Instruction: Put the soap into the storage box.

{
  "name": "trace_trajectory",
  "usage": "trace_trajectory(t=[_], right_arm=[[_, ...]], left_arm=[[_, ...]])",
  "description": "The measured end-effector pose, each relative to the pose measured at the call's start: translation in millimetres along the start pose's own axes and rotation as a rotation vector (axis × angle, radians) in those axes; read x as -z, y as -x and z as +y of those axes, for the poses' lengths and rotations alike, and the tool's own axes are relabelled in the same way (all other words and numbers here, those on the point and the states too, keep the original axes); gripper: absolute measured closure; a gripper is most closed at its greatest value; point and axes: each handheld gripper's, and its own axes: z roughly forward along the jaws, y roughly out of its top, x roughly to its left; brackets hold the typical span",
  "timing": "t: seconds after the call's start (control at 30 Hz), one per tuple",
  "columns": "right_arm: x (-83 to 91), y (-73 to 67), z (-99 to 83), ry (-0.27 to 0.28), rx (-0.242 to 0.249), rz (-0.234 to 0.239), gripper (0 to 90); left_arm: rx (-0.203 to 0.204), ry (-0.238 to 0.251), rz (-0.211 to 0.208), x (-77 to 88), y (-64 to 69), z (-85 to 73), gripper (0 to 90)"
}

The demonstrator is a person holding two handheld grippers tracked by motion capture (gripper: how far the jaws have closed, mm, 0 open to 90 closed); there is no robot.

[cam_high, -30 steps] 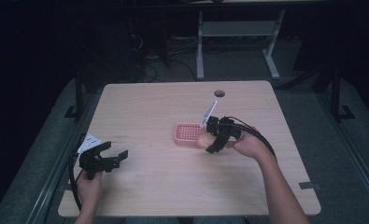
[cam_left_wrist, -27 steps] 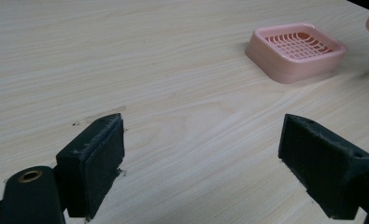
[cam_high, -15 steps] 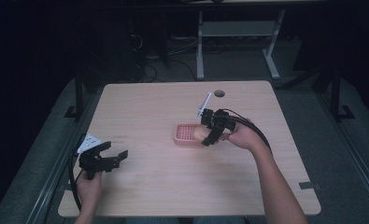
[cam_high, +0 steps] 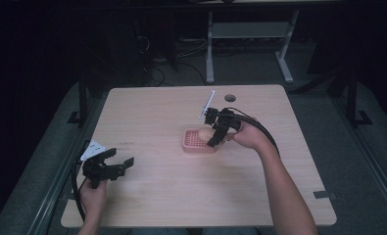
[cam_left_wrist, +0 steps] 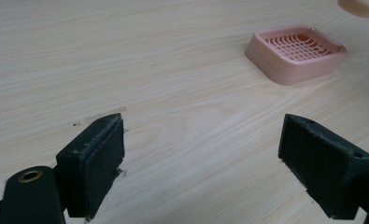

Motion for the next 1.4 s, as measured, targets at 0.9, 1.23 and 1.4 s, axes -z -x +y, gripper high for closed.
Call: trace_trajectory(t=[0.9, 1.23, 1.4], right_arm=[[-38.1, 15.5, 25.7, -0.011, -0.017, 0.008, 31.8], [-50.1, 20.7, 27.2, -0.041, -0.029, 0.008, 31.8], [-55.2, 20.6, 29.2, -0.05, -0.028, 0.016, 31.8]], left_arm=[[-0.003, -0.009, 0.001, 0.2, -0.9, 0.1, 14.2], [-0.005, -0.01, -0.002, 0.0, -1.1, 0.1, 14.2], [0.001, -0.01, -0.001, 0.5, -1.0, 0.1, 14.2]])
